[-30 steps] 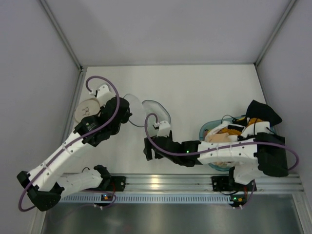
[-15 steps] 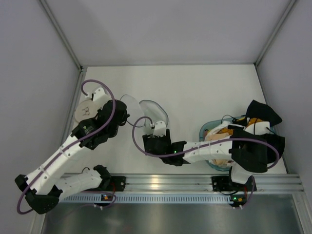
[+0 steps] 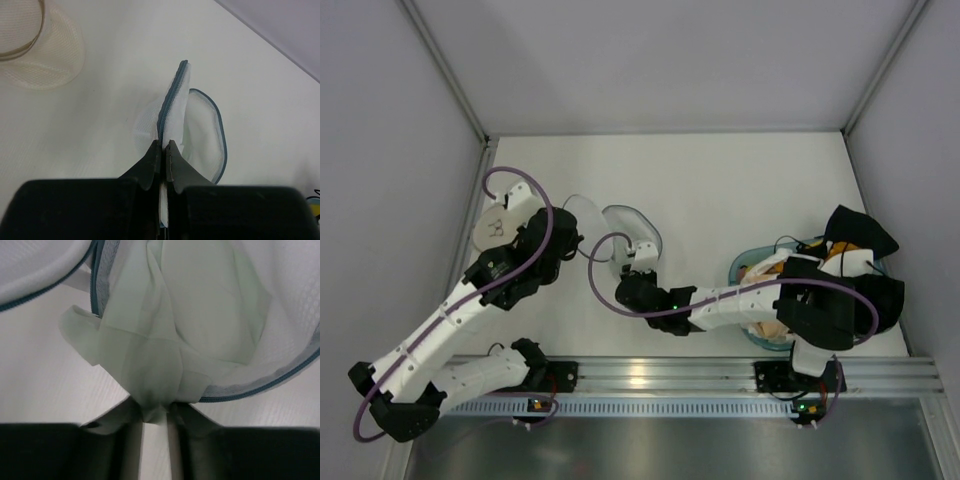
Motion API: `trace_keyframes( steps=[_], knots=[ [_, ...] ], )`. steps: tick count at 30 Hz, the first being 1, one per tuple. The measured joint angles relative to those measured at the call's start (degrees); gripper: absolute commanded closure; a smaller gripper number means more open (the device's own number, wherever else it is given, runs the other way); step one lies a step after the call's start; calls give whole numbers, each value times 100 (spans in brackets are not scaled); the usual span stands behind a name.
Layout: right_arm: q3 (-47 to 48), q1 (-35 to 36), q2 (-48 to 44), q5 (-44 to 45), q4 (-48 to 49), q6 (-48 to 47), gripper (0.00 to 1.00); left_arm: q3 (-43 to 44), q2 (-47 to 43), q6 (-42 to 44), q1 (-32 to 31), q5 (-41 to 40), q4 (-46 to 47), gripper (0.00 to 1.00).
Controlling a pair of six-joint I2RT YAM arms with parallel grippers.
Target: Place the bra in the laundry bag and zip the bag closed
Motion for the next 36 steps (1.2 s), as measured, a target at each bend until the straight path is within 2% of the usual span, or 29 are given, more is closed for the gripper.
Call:
trace_keyframes(
  steps=[1,6,12,16,23,31,32,33,34,35,36],
  knots=[
    [0,-11,13,-15,-39,-13,100,0,0,2,0,-7,0,100],
    [9,-74,-216,-251,-463,20,100,-2,0,85,0,-61,0,100],
    [35,-164,-1445,-876,-1222,-120,100,-96,-59,267,0,-26,-4,100],
    [321,-435,-1829,-1344,-1497,-245,100,-184,-114,389,0,175,-2,100],
    [734,-1187,-1779,-1991,-1755,-568,100,-483,-328,439,0,540,-37,100],
    [1088,-1325,-946,-2601,-1893,-791,100,-544,-662,566,0,669,-70,100],
    [1088,-1322,-831,-2671,-1926,-791,93,-540,-656,612,0,673,-81,100],
    [1086,-1322,-710,-2723,-1980,-793,81,-527,-627,656,0,680,-101,100],
    [1073,-1322,-643,-2754,-2044,-778,67,-509,-597,699,0,697,-116,100],
    [1034,-1320,-616,-2769,-2096,-785,41,-476,-549,780,0,717,-140,100],
    [994,-1320,-616,-2785,-2190,-754,31,-444,-485,844,0,741,-151,100]
  ],
)
